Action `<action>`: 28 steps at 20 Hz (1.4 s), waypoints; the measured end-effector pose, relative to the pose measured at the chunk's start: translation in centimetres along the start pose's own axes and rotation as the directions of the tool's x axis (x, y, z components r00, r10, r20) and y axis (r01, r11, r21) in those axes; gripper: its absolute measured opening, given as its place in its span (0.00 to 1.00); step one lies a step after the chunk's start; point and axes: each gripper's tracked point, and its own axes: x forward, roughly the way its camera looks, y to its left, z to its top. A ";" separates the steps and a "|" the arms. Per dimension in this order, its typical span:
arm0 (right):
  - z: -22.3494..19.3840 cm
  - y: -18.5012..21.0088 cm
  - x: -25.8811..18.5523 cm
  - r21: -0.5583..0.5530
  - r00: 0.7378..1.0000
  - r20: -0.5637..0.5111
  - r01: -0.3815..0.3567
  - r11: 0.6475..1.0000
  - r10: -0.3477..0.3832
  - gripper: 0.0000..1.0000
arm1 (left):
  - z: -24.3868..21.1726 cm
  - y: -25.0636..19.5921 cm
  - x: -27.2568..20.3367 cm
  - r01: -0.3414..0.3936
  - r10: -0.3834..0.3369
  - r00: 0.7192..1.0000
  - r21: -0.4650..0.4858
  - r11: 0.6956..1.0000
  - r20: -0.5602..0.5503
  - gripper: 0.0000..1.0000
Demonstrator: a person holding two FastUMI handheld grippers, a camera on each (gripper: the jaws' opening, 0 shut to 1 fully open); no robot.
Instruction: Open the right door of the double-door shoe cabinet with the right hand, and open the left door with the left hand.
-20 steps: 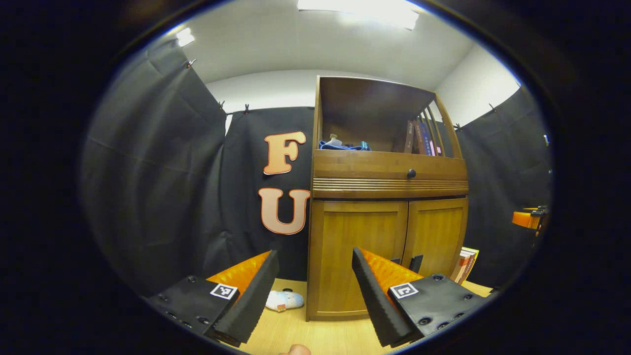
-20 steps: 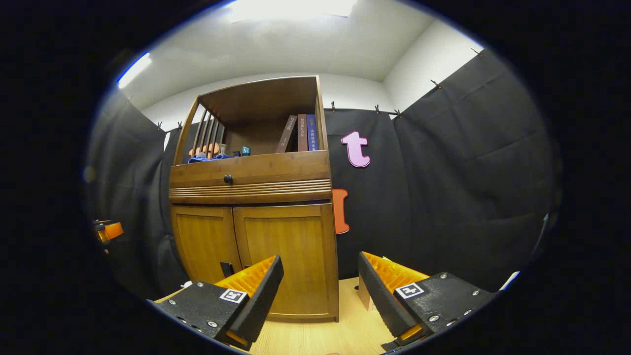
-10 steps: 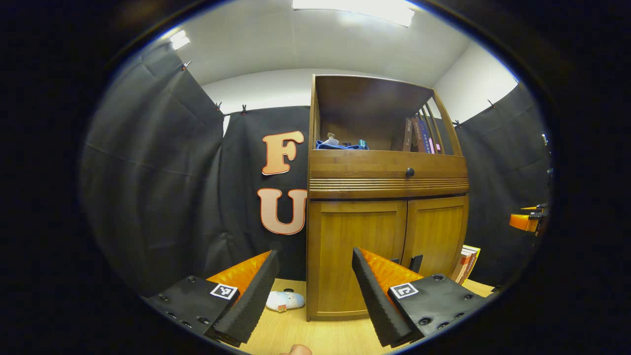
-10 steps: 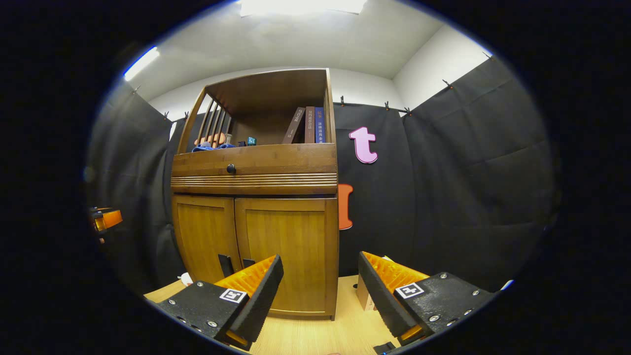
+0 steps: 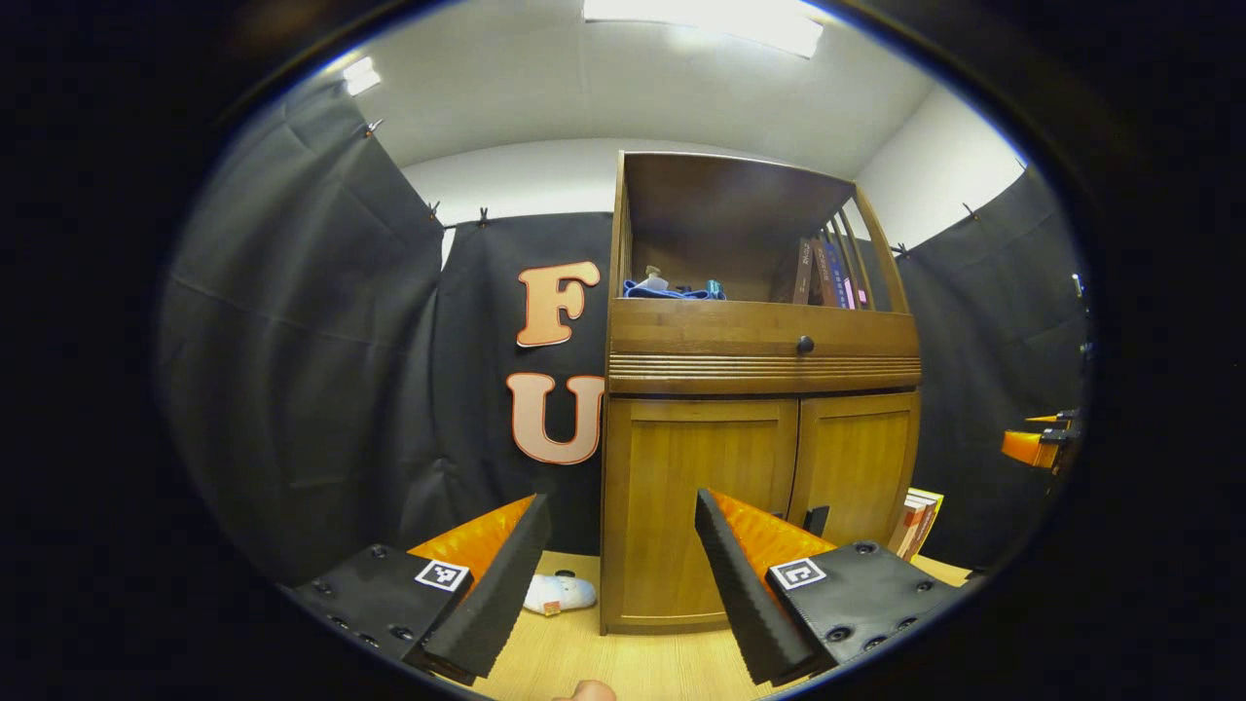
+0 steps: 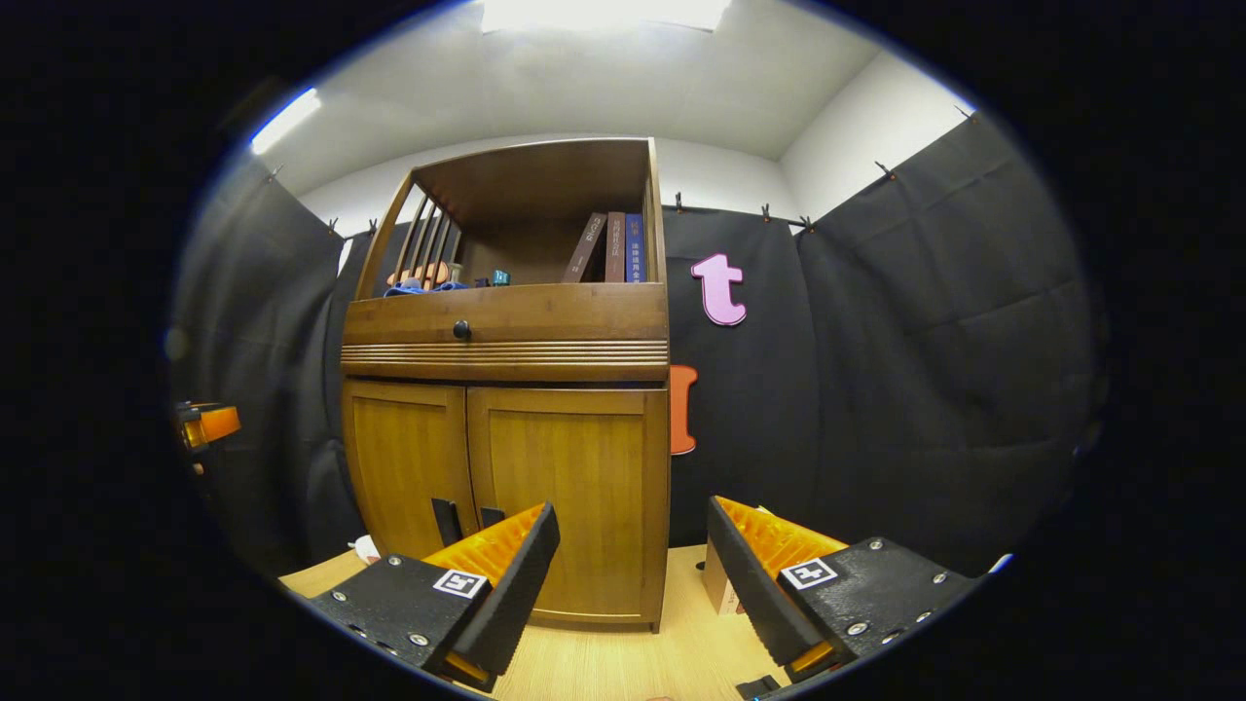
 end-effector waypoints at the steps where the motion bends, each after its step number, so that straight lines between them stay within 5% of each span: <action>1: -0.4 0.5 0.3 -0.001 1.000 -0.003 -0.004 1.000 0.004 0.94 | -0.1 0.0 -0.1 0.002 -0.002 1.000 -0.002 1.000 -0.002 0.99; 16: -9.4 13.3 8.8 0.041 0.984 -0.048 -0.170 0.985 0.172 0.94 | -2.7 2.2 1.6 -0.011 0.011 0.999 0.004 1.000 -0.037 0.96; 26: -16.2 17.6 16.1 0.024 0.979 -0.108 -0.173 0.985 0.175 1.00 | -5.3 4.4 4.3 -0.050 0.050 0.997 0.002 0.999 -0.063 0.96; 28: -17.1 18.0 17.6 0.027 0.980 -0.114 -0.162 0.986 0.164 0.89 | -5.5 4.7 4.7 -0.060 0.061 0.996 0.015 0.998 -0.060 0.94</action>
